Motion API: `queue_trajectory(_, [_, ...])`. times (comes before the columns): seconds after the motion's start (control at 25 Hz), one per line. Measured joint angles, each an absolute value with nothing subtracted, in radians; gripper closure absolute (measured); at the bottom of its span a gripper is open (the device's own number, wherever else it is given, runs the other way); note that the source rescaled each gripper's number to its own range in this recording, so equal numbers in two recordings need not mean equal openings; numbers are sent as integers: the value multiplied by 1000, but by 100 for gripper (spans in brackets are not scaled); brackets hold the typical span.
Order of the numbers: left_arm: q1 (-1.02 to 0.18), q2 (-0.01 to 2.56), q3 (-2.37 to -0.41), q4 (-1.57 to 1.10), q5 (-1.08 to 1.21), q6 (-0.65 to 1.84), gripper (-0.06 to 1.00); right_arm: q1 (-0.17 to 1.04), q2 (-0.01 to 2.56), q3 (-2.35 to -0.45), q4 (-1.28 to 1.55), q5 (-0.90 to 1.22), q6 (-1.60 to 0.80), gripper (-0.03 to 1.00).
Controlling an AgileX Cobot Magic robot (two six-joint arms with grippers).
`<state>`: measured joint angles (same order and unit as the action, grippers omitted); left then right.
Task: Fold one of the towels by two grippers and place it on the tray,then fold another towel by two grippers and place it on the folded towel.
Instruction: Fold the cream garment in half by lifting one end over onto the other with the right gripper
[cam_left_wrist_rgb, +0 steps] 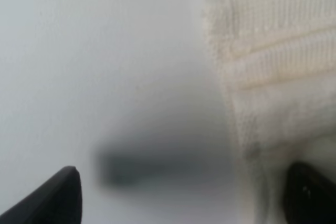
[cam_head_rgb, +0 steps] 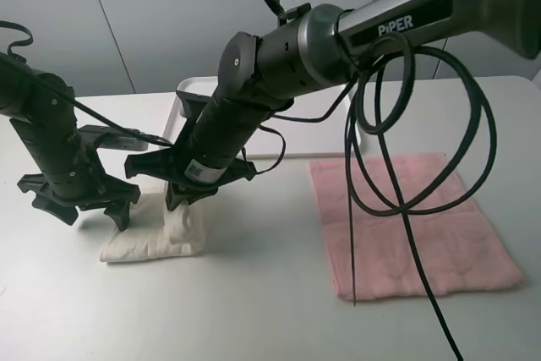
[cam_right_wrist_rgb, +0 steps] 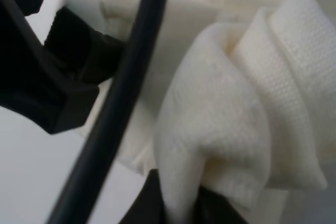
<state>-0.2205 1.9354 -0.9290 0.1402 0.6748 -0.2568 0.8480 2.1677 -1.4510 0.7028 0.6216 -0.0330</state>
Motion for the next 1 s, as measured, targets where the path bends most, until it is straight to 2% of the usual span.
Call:
queue_trajectory(0.36, [-221, 1935, -929, 140, 675, -257, -5, 848, 2208, -1451, 924, 549, -162, 90])
queue_trajectory(1.0, [-221, 1935, -930, 138, 675, -237, -5, 865, 2258, -1451, 1066, 506, -243, 90])
